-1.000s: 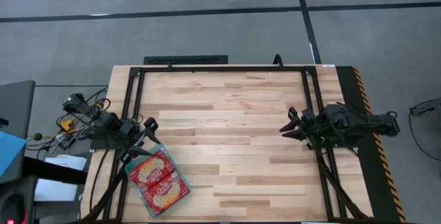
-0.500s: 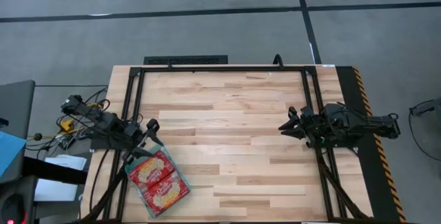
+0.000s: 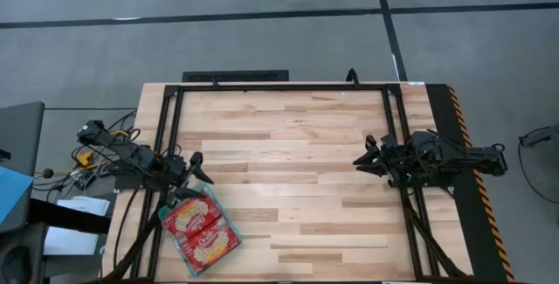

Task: Sort popcorn bags into baskets
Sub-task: Return to Home Position

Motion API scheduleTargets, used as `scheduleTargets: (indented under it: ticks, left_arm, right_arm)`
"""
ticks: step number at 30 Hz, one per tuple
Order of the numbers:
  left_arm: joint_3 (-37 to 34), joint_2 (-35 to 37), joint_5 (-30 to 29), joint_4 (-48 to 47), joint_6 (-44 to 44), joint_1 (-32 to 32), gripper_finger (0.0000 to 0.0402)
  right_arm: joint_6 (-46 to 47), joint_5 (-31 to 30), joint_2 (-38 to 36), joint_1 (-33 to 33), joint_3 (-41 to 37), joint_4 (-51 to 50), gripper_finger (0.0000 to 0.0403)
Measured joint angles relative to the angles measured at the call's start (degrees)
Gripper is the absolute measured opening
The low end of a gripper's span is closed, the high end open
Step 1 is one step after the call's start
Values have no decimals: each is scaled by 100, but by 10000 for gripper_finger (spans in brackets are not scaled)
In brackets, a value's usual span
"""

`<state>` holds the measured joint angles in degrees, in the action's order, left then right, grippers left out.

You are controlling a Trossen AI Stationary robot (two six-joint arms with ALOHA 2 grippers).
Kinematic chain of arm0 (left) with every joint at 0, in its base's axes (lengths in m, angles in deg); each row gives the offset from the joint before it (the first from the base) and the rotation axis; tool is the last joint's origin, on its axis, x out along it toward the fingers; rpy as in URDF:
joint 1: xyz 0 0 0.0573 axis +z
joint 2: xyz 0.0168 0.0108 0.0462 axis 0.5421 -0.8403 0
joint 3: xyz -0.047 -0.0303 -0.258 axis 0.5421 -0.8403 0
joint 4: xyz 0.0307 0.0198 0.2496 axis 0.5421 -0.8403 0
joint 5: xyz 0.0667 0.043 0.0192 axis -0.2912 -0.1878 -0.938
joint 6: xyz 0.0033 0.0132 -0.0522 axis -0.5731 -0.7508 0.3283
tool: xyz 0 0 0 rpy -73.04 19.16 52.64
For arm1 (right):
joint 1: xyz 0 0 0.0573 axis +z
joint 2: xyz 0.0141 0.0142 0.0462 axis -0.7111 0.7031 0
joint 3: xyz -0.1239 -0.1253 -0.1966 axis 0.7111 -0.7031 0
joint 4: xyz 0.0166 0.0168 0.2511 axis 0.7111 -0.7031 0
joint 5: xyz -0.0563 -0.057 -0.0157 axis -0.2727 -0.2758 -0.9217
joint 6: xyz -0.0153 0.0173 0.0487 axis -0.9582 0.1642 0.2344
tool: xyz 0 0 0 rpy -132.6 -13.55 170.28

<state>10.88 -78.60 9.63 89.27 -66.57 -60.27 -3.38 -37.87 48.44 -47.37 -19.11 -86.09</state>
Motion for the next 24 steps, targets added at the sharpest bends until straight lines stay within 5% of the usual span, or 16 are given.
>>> scheduleTargets:
  ticks: [24]
  left_arm:
    - [26,-2,-42,-50,-6,0,224]
  right_arm:
    - [2,-2,0,0,2,-2,122]
